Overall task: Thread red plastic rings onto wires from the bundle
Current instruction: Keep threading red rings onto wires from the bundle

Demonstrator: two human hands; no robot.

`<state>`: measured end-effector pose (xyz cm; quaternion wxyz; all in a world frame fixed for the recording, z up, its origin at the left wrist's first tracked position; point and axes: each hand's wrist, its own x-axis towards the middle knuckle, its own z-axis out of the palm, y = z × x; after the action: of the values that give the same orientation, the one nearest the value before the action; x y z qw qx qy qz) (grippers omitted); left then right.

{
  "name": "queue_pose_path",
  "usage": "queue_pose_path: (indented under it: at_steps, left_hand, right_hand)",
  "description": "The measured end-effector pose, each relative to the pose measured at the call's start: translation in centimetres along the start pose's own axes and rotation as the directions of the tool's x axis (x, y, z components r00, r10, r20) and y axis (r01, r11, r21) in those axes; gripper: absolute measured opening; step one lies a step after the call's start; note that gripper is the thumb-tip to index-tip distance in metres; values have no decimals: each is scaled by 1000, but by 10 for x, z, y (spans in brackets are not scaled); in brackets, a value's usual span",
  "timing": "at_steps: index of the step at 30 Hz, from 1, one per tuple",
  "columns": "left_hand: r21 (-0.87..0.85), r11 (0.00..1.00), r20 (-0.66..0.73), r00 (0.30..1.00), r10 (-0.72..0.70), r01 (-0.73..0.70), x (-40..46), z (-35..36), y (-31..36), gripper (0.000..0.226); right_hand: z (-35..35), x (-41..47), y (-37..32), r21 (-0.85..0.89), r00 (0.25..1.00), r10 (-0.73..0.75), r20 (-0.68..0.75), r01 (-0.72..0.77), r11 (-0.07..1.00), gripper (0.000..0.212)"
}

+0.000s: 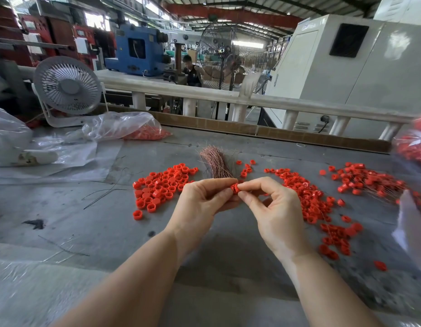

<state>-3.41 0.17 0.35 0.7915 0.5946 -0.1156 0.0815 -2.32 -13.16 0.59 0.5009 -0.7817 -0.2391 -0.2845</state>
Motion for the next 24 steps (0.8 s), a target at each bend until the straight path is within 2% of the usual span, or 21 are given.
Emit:
queue_pose_path:
  at_steps: [12, 19, 24]
  left_hand:
    - [9, 1000, -6, 1000, -3, 3, 0, -1, 2, 25]
    - [-75, 996, 5, 999, -45, 45, 1, -2, -2, 24]
    - [-170, 982, -42, 995, -89, 80, 3, -4, -3, 21]
  right_hand:
    - [1, 0, -1, 17, 1000, 15, 6, -15, 1000, 20]
    - [1, 1, -1, 15, 999, 32, -3, -32, 999, 23]
    - [3, 1, 2, 127, 975, 223, 13, -223, 966, 24]
